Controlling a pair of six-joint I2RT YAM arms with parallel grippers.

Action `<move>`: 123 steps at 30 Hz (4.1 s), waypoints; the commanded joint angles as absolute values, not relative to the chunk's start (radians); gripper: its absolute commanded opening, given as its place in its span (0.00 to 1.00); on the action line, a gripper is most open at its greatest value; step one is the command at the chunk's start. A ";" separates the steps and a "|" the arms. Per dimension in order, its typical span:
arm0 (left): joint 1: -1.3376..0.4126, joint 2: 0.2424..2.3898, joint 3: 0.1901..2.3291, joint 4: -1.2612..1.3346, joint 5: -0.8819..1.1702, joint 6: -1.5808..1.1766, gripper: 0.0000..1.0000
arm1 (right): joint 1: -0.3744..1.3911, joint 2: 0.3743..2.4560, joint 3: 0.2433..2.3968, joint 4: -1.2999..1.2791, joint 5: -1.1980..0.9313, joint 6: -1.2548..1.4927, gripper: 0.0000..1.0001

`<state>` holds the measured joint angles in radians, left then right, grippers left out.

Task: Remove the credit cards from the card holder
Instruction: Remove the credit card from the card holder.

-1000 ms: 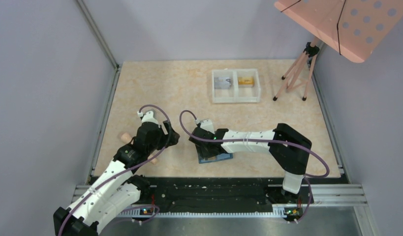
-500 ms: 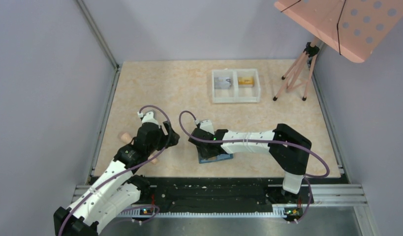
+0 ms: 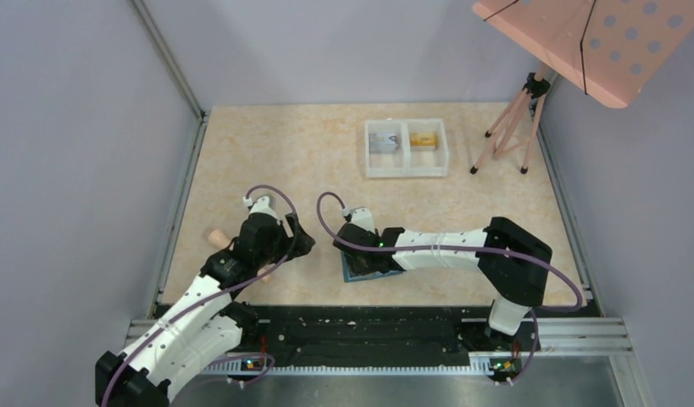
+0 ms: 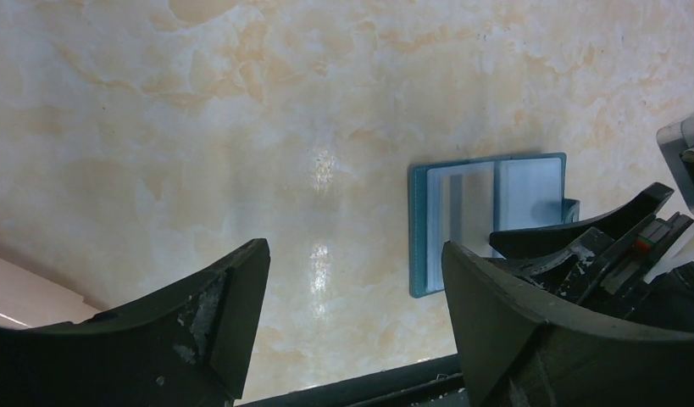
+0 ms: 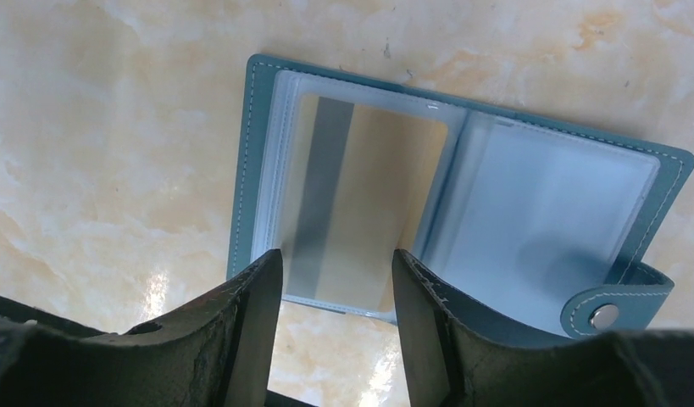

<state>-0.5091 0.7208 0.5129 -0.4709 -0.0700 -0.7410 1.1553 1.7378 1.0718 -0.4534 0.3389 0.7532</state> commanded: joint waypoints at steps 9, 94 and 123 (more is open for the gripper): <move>-0.510 0.802 0.520 -0.402 0.035 -0.772 0.79 | 1.122 1.627 1.007 -0.351 0.300 0.747 0.57; -0.510 0.669 0.485 -0.444 -0.066 -0.789 0.78 | 1.206 1.724 1.112 -0.511 0.431 0.760 0.62; -0.509 0.718 0.462 -0.397 -0.006 -0.798 0.77 | 1.187 1.704 1.048 -0.460 0.434 0.760 0.45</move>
